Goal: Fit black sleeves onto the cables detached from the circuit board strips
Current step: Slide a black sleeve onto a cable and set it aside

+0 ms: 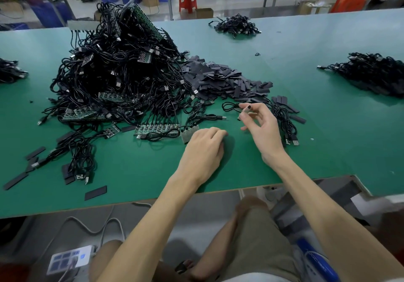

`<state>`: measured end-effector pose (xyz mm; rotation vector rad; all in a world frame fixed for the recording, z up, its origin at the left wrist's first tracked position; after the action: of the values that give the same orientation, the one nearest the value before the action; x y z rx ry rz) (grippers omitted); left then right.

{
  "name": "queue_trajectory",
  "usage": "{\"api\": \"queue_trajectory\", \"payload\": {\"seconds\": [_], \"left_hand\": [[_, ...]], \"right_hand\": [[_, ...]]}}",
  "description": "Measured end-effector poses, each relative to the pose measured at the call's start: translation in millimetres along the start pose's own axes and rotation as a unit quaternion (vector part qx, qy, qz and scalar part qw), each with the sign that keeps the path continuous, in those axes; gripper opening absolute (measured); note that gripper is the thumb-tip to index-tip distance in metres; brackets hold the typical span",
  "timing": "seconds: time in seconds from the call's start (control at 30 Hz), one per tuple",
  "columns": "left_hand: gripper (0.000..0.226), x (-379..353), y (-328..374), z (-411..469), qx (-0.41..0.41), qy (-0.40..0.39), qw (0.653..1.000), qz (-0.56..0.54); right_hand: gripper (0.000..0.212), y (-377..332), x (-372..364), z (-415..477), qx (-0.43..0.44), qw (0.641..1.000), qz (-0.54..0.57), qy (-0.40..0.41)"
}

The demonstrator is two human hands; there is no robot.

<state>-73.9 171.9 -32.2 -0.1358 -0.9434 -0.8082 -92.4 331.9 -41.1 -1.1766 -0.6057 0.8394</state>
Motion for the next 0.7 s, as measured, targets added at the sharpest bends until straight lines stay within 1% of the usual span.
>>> {"api": "queue_trajectory", "payload": {"seconds": [0.1,0.2,0.27,0.4,0.57,0.7], "left_hand": [[0.021,0,-24,-1,0.08,0.019,0.995,0.056],[0.032,3,-48,-9,0.165,0.024,0.975,0.146],[0.035,5,-54,-12,0.189,0.033,0.969,0.158],[0.029,9,-46,-9,0.171,0.049,0.976,0.127],[0.031,8,-29,3,0.122,0.043,0.99,0.051],[0.034,7,-31,25,0.136,0.036,0.99,-0.012]], "right_hand": [[0.012,4,-2,1,-0.038,0.997,0.063,-0.012],[0.01,4,-4,1,-0.042,0.996,0.073,-0.032],[0.007,3,-3,1,-0.046,0.996,0.075,-0.031],[0.005,6,1,-1,-0.088,0.99,0.108,-0.01],[0.015,12,0,-2,-0.105,0.992,0.072,-0.012],[0.016,18,3,-1,-0.122,0.99,0.073,-0.009]]}}
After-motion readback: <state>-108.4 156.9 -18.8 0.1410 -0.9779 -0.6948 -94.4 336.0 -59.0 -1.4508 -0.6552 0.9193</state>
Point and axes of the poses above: each hand's wrist, its own z-axis towards the middle knuckle, its own x-axis out of the back of the hand, y = z × x, the point moved 10 cm from there along z, towards the middle knuckle, and after that the axes turned 14 degrees about y, right-handed, at the moved point
